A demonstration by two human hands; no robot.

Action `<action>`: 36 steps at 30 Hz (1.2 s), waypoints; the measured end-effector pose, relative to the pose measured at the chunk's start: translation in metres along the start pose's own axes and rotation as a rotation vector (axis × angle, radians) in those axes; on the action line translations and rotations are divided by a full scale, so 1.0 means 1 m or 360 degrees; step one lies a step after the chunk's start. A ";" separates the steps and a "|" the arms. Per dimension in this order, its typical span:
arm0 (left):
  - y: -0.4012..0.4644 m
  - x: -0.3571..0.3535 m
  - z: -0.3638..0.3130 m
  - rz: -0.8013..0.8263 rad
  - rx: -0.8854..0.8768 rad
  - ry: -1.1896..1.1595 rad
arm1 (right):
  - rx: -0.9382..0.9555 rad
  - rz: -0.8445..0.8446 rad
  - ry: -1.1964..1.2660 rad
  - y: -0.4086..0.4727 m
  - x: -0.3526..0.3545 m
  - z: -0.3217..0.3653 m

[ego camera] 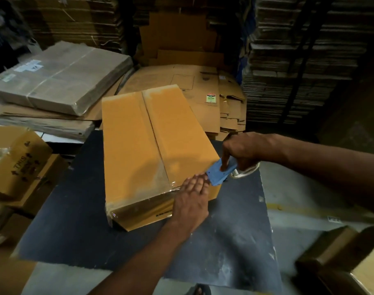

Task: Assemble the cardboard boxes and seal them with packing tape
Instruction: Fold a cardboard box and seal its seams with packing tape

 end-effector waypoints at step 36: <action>0.084 0.045 -0.021 0.0209 -0.0596 0.0121 | -0.0465 0.0023 0.0321 0.003 -0.158 -0.098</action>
Point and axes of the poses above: each hand's wrist, its own y-axis towards the middle knuckle, its own x-axis out of the back of the hand, z = x × y, the point moved 5 cm from there along y, towards the middle knuckle, and after that the axes turned 13 degrees about x, right-handed, at the moved point
